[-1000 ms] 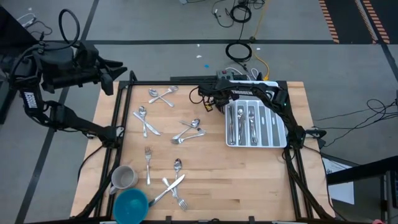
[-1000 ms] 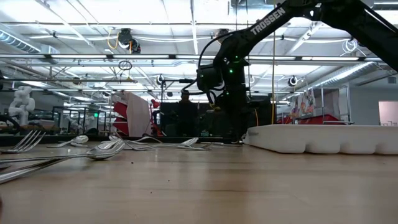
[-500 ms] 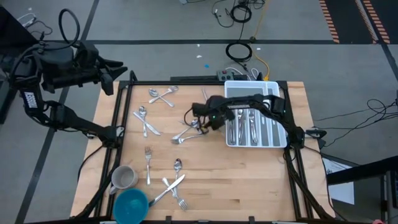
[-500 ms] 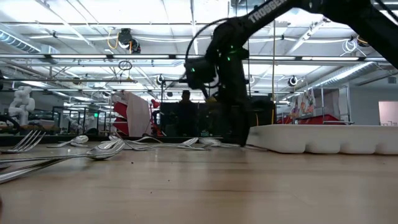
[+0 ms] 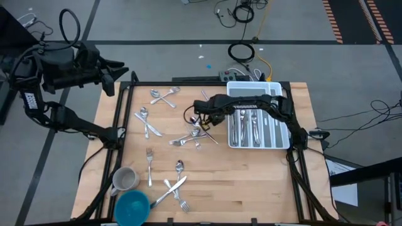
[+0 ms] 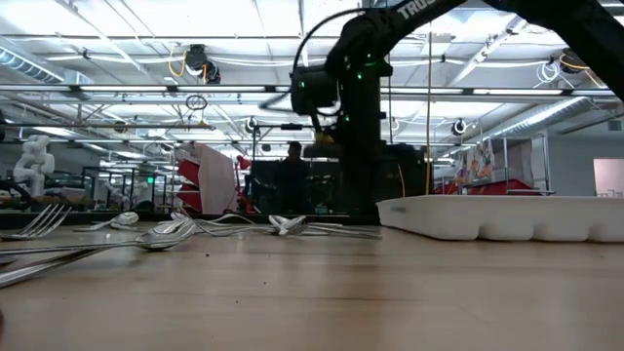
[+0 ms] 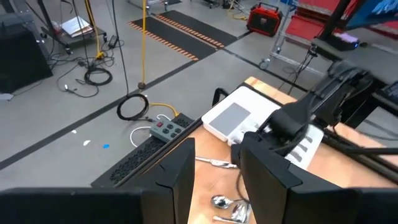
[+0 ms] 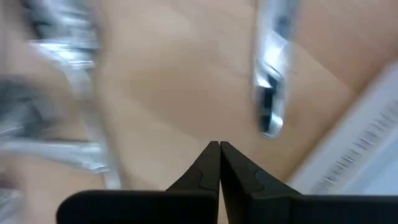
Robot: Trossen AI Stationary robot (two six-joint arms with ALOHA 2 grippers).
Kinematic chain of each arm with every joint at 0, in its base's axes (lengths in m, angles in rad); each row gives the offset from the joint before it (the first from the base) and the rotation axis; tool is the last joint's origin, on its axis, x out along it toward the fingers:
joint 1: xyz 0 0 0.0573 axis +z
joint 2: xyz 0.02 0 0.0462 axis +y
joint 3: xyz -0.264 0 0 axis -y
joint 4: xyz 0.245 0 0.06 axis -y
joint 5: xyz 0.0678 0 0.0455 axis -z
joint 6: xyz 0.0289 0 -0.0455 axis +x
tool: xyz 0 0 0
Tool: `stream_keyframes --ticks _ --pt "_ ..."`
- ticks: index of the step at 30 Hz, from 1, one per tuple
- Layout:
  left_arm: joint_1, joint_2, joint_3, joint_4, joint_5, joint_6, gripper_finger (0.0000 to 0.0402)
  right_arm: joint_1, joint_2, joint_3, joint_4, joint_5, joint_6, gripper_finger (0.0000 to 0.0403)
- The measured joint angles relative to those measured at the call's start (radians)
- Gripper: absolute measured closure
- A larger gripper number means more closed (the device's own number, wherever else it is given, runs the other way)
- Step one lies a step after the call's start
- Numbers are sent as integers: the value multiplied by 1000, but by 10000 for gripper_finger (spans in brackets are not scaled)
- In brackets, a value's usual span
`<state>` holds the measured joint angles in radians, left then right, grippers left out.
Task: Sort silverware
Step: Put the spoon into the silverware tray
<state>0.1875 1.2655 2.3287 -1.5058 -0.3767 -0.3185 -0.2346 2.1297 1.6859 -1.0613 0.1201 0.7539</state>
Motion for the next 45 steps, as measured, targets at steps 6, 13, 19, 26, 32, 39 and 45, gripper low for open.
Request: stream_keyframes --ticks 6,13,19,26,32,39,45 --pt "0 0 0 -40 -7 21 269 64 -46 4 164 -117 -224 358" --pt "0 -5 0 -44 -13 38 269 113 2 3 177 -40 -305 227" --pt "0 -11 0 -44 -21 38 269 108 17 2 208 10 -312 202" --pt "0 -11 0 -49 -21 37 269 100 25 2 229 17 -314 225" --pt "0 -11 0 -49 -21 37 269 115 76 2 243 7 -320 226" --pt "0 -11 0 -49 -21 37 269 108 121 9 229 0 -289 297" --pt "0 -11 0 -49 -22 38 269 106 110 6 222 14 -265 393"
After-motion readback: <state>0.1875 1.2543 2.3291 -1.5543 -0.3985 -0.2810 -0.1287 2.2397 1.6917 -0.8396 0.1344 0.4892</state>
